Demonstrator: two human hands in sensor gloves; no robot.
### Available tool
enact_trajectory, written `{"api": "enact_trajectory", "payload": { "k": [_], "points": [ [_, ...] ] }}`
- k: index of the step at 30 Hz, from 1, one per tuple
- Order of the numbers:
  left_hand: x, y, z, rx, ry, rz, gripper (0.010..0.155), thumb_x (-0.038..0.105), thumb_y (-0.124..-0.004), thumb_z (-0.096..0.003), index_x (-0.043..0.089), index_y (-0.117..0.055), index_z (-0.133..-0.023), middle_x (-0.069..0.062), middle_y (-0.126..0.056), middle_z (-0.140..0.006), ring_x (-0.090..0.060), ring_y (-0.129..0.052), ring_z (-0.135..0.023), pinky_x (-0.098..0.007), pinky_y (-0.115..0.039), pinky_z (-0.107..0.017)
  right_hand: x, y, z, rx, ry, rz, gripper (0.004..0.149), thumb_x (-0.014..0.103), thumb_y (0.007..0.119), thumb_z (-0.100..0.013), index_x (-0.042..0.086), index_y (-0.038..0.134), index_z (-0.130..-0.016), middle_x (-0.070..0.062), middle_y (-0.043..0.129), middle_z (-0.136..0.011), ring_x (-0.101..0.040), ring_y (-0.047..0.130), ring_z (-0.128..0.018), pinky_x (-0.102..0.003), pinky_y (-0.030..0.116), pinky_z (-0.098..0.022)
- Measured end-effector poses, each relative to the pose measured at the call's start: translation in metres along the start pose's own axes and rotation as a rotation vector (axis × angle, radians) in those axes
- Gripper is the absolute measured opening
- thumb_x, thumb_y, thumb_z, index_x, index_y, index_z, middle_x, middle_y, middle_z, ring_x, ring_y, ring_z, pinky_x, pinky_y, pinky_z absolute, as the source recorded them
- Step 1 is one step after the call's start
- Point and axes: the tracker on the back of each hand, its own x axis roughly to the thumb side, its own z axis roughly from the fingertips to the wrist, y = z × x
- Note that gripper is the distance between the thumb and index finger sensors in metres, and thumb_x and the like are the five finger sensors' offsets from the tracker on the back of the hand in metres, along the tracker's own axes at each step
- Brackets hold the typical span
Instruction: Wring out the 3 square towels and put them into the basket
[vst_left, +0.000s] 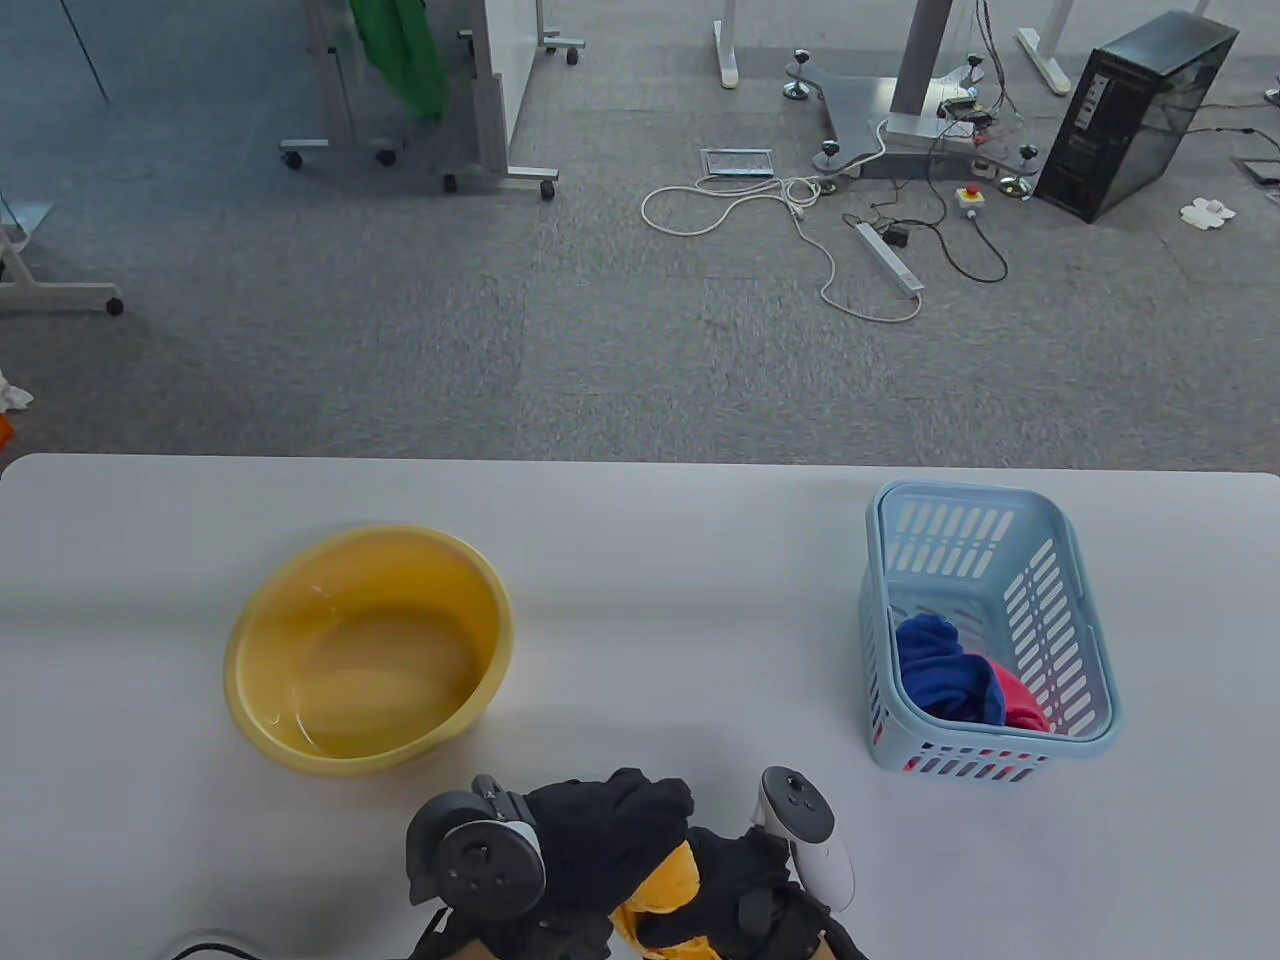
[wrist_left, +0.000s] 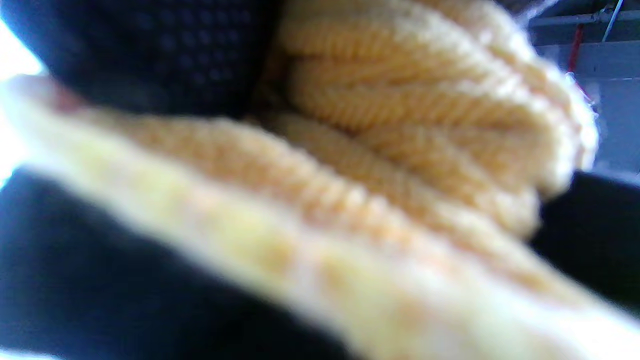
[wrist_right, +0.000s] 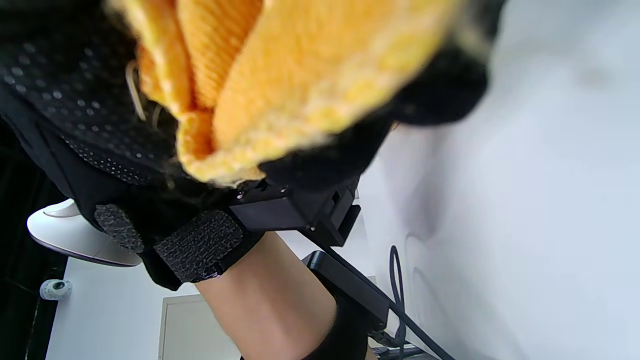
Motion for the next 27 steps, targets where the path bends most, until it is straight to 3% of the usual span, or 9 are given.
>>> {"api": "enact_trajectory", "payload": {
  "k": [5, 11, 19, 27],
  "points": [
    [0.001, 0.001, 0.000, 0.007, -0.012, 0.040, 0.043, 0.041, -0.082, -0.0512, 0.016, -0.096, -0.082, -0.031, -0.092, -0.059, -0.036, -0.098, -0.007, -0.032, -0.082, 0.001, 0.000, 0.003, -0.001, 0.034, -0.012, -0.022, 0.076, 0.043, 0.109, -0.037, 0.005, 0.073, -0.092, -0.009, 0.098, -0.063, -0.024, 0.104, -0.028, -0.024, 0.092, -0.017],
    [-0.004, -0.001, 0.001, -0.004, -0.011, 0.058, 0.043, 0.042, -0.082, -0.0517, 0.016, -0.096, -0.084, -0.030, -0.092, -0.061, -0.037, -0.098, -0.009, -0.033, -0.082, -0.001, 0.000, 0.002, 0.001, 0.000, -0.008, 0.004, 0.077, 0.042, 0.108, -0.037, 0.005, 0.072, -0.094, -0.010, 0.097, -0.065, -0.025, 0.104, -0.030, -0.026, 0.093, -0.019],
    [-0.008, 0.000, 0.005, 0.071, 0.032, 0.003, 0.042, 0.044, -0.081, -0.0524, 0.023, -0.095, -0.087, -0.027, -0.093, -0.068, -0.040, -0.099, -0.018, -0.034, -0.085, -0.007, 0.007, 0.003, 0.007, -0.244, -0.084, 0.197, 0.082, 0.042, 0.106, -0.041, 0.011, 0.061, -0.102, -0.010, 0.090, -0.075, -0.026, 0.102, -0.041, -0.028, 0.092, -0.028],
    [-0.017, -0.002, 0.011, 0.106, 0.138, 0.068, 0.046, 0.045, -0.084, -0.0528, 0.023, -0.092, -0.093, -0.026, -0.092, -0.078, -0.042, -0.102, -0.029, -0.036, -0.087, -0.014, 0.015, 0.003, 0.015, -0.438, -0.079, 0.391, 0.087, 0.038, 0.105, -0.043, 0.015, 0.052, -0.107, -0.013, 0.084, -0.084, -0.030, 0.100, -0.052, -0.033, 0.091, -0.037]
  ]
}}
